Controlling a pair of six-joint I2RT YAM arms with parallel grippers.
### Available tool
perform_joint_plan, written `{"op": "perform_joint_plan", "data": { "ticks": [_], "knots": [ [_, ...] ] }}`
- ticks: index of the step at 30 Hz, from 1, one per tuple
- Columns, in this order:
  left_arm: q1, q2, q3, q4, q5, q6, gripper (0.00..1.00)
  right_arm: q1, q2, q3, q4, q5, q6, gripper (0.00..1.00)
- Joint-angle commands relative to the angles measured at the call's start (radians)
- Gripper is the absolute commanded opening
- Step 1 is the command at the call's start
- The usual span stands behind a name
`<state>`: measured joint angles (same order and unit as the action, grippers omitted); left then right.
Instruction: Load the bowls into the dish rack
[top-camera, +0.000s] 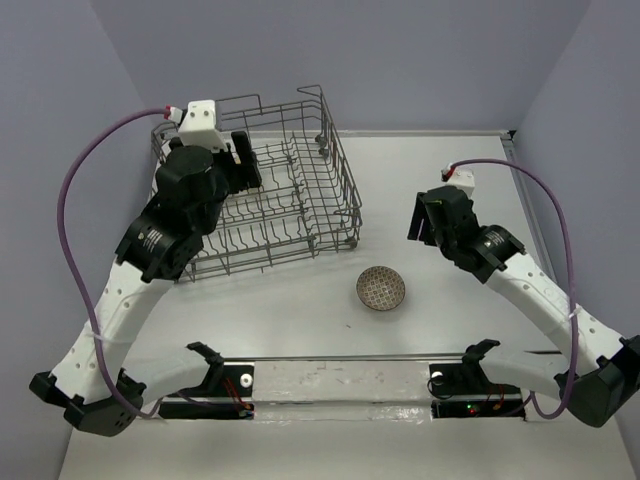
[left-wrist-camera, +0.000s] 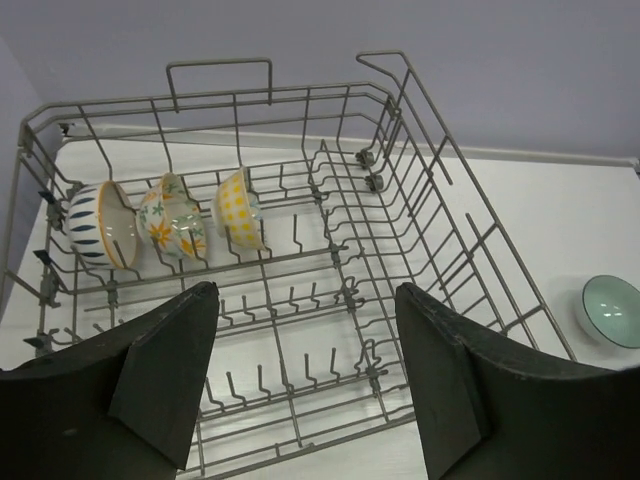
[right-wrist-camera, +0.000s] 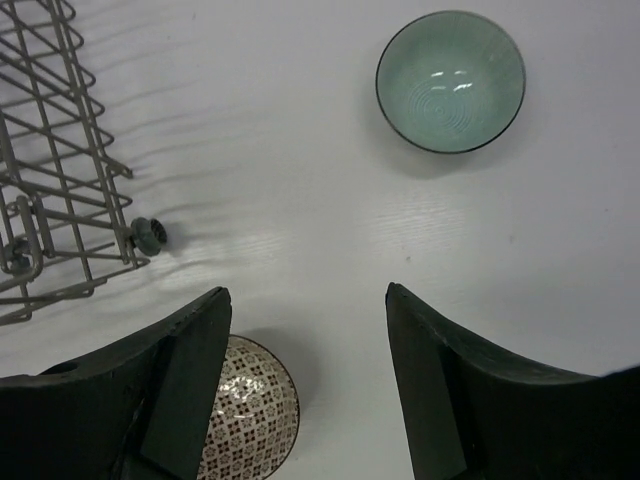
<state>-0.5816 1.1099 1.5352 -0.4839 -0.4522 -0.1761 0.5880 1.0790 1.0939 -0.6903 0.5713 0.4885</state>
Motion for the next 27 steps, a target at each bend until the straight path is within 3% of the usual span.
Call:
{"op": "perform_joint_plan", "data": {
  "ticks": [1,12,27],
  "knots": [
    [0.002,-0.083,-0.107,0.065,0.093,-0.052,0.8,-0.005,0.036,-0.049,0.003,-0.181,0.062,0.69],
    [0.0,-0.312,-0.309,0.113,0.167,-0.102,0.82,-0.005,0.009,-0.221,-0.018,-0.398,0.208,0.64],
    [0.002,-0.372,-0.365,0.134,0.147,-0.097,0.83,-0.005,0.124,-0.347,0.127,-0.507,0.268,0.59]
  ]
}}
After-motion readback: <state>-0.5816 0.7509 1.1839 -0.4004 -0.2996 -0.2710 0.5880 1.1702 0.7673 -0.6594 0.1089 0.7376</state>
